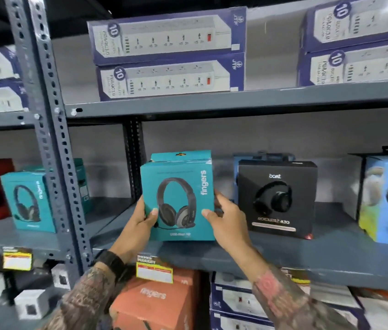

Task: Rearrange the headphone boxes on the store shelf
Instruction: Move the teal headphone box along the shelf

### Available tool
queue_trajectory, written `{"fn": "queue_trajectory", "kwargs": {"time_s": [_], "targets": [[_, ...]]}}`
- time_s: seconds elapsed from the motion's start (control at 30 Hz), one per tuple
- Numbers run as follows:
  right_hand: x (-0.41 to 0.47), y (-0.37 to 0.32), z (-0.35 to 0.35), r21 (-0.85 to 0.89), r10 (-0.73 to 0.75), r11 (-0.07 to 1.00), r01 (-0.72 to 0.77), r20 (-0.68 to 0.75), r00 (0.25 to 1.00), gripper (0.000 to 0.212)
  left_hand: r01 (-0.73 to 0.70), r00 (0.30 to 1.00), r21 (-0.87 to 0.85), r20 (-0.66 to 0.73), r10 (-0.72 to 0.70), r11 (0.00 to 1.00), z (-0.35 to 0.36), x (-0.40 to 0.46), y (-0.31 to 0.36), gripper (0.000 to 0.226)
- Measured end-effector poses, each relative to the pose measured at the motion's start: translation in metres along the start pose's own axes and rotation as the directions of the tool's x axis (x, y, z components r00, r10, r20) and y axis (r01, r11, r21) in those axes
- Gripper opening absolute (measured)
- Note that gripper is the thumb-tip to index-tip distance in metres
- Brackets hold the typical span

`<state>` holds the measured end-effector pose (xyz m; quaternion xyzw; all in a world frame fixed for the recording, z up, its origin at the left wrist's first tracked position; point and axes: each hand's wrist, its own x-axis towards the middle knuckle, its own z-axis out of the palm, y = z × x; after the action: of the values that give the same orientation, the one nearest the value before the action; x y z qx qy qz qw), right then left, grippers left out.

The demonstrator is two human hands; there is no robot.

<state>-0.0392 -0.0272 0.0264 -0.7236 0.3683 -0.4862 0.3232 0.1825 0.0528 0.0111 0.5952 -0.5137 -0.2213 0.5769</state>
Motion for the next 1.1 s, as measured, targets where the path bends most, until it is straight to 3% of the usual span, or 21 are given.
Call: {"fn": "queue_trajectory", "kwargs": {"time_s": [0.27,0.67,0.8,0.9,0.97,1.03,1.1], "targets": [[0.058,0.025,0.064,-0.018,0.147,0.989,-0.146,0.058,0.987,0.048,0.042,0.999,0.012,0.021,-0.042,0.999,-0.023,0.065,-0.027,0.058],[0.064,0.040,0.087,-0.027,0.106,0.994,-0.105,0.054,0.993,0.063,0.064,0.998,-0.041,-0.007,-0.064,0.997,-0.027,0.075,-0.044,0.061],[0.055,0.040,0.077,0.006,0.093,0.996,-0.093,0.057,0.994,0.071,0.070,0.990,-0.129,-0.112,-0.085,0.989,-0.027,0.067,-0.043,0.061],[0.038,0.036,0.046,0.069,-0.005,0.998,0.004,0.009,1.000,0.070,-0.025,0.913,-0.127,-0.407,-0.029,0.992,-0.019,0.046,-0.025,0.054],[0.025,0.035,0.017,0.164,-0.102,0.980,0.115,-0.085,0.991,0.065,-0.135,0.851,-0.074,-0.520,0.078,0.988,-0.007,0.032,-0.010,0.043],[0.010,0.036,-0.019,0.214,-0.172,0.953,0.215,-0.203,0.964,0.057,-0.220,0.859,-0.062,-0.485,0.164,0.974,0.019,0.022,0.011,0.031],[-0.001,0.037,-0.056,0.162,-0.228,0.941,0.296,-0.338,0.913,0.049,-0.292,0.896,-0.051,-0.362,0.255,0.955,0.053,0.016,0.031,0.025]]}}
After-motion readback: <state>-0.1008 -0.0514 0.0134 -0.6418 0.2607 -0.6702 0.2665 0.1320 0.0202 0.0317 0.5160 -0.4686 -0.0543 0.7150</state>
